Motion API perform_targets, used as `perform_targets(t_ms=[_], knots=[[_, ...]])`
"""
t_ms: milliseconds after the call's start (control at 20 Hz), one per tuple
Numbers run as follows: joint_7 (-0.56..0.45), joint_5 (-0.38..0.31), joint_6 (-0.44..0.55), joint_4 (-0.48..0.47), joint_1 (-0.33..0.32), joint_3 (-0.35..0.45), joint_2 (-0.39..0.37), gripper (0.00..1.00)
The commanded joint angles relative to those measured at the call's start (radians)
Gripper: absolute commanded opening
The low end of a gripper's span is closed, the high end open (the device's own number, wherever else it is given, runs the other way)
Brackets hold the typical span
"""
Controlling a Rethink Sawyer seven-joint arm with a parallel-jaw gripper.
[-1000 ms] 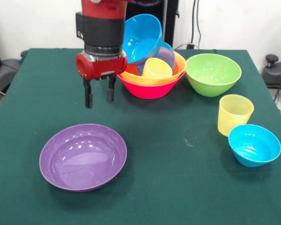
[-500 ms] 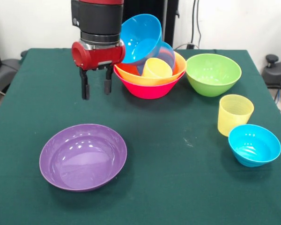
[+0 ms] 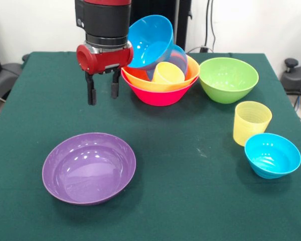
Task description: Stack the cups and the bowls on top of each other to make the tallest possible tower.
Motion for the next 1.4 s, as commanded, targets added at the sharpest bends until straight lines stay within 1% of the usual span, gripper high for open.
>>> perform_targets(t_ms=[50, 600, 950, 1100, 1400], knots=[[-0.102, 0.0, 0.009, -0.079, 0.001, 0.171, 0.062, 1.0], [-0.068, 0.006, 0.06, -0.123, -0.002, 0.153, 0.104, 1.0], [-0.141, 0.065, 0.201, -0.109, 0.002, 0.144, 0.098, 1.0], [-0.186, 0.095, 0.253, -0.103, -0.004, 0.168, 0.086, 1.0], [-0.226, 0.11, 0.29, -0.099, -0.008, 0.193, 0.081, 1.0]])
